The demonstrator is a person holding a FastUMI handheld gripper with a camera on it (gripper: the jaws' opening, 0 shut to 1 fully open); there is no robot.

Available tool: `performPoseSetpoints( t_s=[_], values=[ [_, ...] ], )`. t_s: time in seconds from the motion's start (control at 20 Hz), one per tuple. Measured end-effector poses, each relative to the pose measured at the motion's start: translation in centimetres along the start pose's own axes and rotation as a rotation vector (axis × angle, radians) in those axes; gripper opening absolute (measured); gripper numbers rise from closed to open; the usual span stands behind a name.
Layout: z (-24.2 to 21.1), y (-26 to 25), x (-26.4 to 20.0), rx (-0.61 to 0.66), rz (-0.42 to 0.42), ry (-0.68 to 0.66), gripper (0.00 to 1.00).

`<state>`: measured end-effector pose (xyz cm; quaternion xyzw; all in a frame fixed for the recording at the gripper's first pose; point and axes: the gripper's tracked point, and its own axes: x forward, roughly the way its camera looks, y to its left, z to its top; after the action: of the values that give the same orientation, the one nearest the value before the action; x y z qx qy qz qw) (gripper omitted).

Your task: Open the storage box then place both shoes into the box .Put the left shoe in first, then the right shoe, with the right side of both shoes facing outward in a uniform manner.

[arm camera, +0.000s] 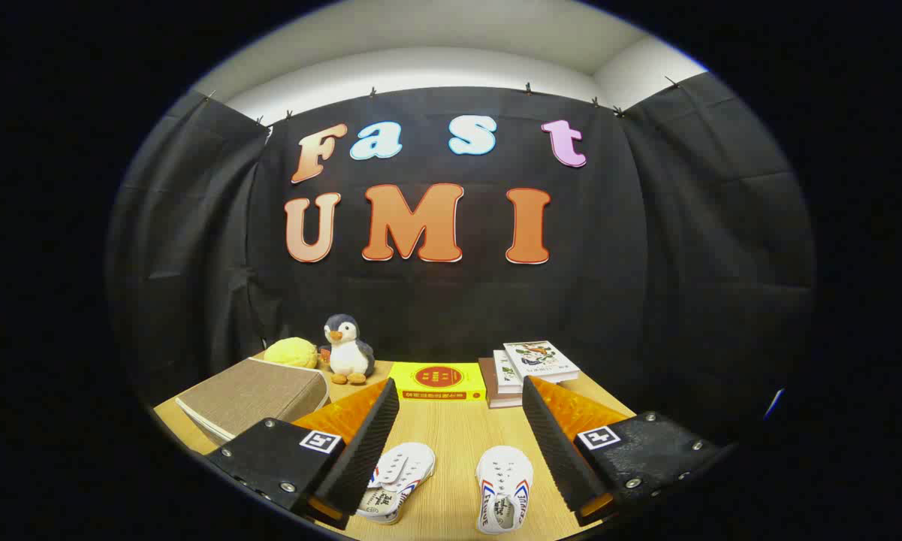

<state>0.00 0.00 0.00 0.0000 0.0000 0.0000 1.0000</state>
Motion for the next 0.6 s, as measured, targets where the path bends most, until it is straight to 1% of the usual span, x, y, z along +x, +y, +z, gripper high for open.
performPoseSetpoints(
  t_s=[0.35,0.6],
  values=[
    [-0.64,0.66,0.83,0.012,0.069,0.021,0.98],
    [-0.73,0.2,0.96,0.012,0.087,0.023,0.98]
  ],
)
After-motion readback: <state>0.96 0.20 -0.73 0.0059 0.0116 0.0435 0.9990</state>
